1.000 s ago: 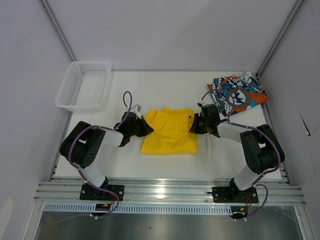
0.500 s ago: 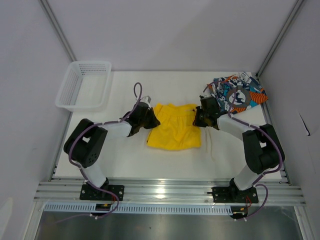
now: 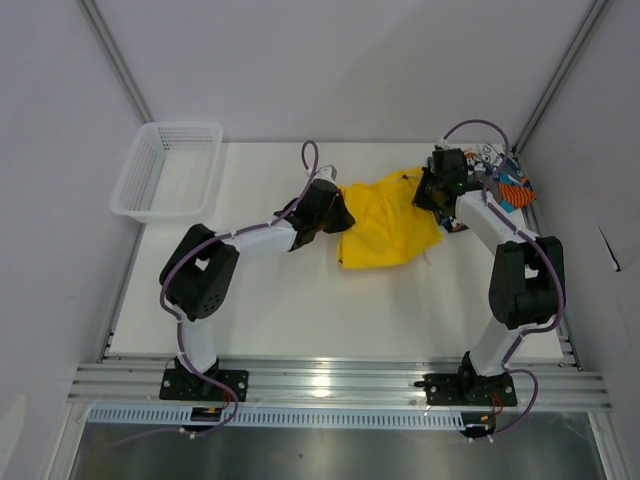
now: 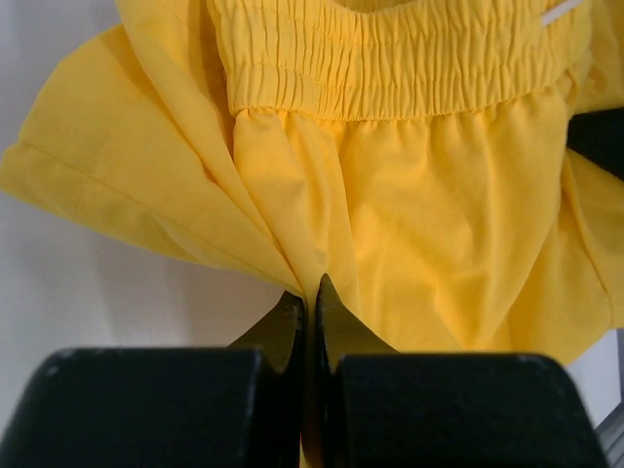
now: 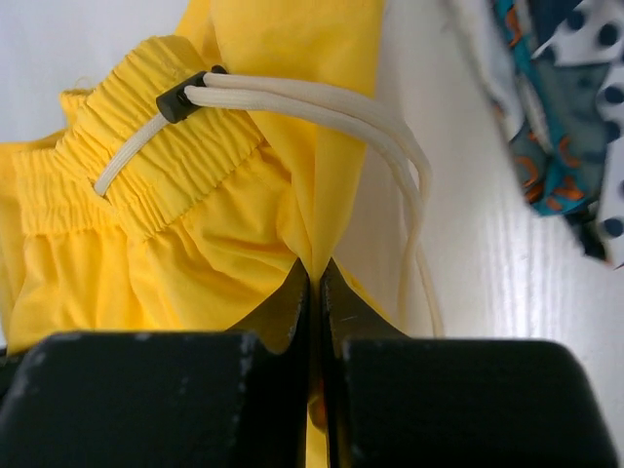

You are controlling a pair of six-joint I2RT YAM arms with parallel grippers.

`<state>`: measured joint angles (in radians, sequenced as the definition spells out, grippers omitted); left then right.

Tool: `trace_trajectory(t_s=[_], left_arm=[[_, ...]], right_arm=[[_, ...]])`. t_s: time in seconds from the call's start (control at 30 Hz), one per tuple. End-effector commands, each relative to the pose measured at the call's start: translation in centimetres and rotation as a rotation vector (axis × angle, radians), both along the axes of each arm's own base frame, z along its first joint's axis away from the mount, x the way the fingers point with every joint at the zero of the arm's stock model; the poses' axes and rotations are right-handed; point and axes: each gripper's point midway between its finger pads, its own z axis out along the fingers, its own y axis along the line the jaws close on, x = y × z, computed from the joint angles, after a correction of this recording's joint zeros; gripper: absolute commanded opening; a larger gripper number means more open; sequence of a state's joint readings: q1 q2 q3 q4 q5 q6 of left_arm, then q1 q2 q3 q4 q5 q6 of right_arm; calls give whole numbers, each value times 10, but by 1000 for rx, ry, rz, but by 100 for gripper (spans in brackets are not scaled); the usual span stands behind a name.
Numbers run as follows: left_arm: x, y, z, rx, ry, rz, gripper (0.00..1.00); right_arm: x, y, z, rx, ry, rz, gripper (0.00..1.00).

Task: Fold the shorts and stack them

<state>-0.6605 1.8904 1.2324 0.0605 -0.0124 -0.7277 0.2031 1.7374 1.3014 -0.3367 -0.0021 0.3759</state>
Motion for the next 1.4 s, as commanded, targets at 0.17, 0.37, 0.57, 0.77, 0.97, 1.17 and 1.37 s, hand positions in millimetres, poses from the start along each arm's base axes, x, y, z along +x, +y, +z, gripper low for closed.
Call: trace_trajectory(t_s=[0.17, 0.37, 0.57, 0.77, 0.97, 1.17, 1.37], left_arm=[[40, -70, 64, -127, -156, -39, 0], [64, -119, 76, -237, -187, -90, 0], [82, -159, 83, -400, -216, -109, 0], [85, -190, 128, -521, -343, -136, 0], [94, -211, 143, -700, -350, -125, 0], [108, -226, 117, -869, -277, -62, 0], [116, -231, 99, -910, -278, 16, 0]], right_arm=[[50, -45, 59, 32, -153, -73, 0], [75, -74, 82, 25, -243, -122, 0], [105, -119, 105, 38, -338, -212, 0], [132, -148, 139, 34, -443, -250, 0], [148, -183, 156, 44, -496, -300, 0], [159, -215, 149, 47, -514, -336, 0], [169, -242, 147, 85, -546, -353, 0]])
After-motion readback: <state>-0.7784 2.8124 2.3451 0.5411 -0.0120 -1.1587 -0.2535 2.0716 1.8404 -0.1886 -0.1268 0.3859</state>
